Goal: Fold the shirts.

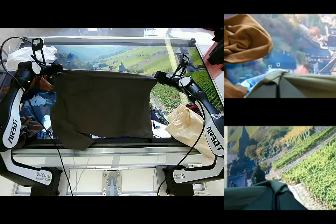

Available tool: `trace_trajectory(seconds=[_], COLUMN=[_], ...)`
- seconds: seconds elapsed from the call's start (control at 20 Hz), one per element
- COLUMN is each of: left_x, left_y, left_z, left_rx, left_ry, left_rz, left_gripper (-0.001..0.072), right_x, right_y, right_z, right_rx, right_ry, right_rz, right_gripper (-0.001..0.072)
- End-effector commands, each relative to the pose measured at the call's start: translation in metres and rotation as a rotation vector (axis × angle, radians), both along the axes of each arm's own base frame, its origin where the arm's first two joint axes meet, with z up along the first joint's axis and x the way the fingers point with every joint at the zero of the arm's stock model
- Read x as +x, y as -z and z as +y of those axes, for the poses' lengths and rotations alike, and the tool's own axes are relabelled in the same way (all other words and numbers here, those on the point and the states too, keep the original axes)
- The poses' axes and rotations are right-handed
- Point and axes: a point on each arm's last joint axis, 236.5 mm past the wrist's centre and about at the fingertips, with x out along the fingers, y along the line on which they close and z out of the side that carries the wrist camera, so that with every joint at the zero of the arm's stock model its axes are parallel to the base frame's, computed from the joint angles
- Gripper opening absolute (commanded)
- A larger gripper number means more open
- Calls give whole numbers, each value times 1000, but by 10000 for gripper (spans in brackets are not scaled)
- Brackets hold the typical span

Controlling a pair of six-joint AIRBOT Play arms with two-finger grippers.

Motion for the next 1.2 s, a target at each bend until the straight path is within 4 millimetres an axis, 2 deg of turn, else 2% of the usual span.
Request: trace_trajectory(seconds=[0.0, 0.1, 0.2, 0.35, 0.5, 0.6, 0.75, 0.85, 1.0, 1.15], left_x=[-9, -27, -53, -84, -115, -133, -160, -166, -166, -166], left_y=[9, 25, 43, 63, 88, 109, 132, 140, 141, 141], left_z=[-7, -6, 2, 19, 19, 17, 14, 15, 14, 14], left_rx=[-31, 0, 50, 130, 129, 120, 104, 106, 102, 102], left_ry=[9, 39, 46, 43, 53, 61, 68, 69, 69, 69], left_rz=[75, 173, 307, 452, 581, 644, 735, 755, 749, 751], left_gripper=[13, 13, 13, 13, 13, 13, 13, 13, 13, 14], right_x=[-1, -13, -33, -59, -88, -105, -115, -123, -138, -140], right_y=[-2, 9, 23, 22, 13, 24, 51, 74, 110, 127], right_z=[10, 28, 40, 32, 19, 21, 31, 40, 49, 52], right_rx=[7, -11, -49, -133, -220, -222, -224, -220, -200, -177], right_ry=[-27, -109, -194, -238, -264, -296, -309, -312, -311, -287], right_rz=[12, 70, 155, 244, 324, 396, 416, 434, 498, 524], right_gripper=[24, 25, 24, 24, 24, 24, 24, 24, 24, 24])
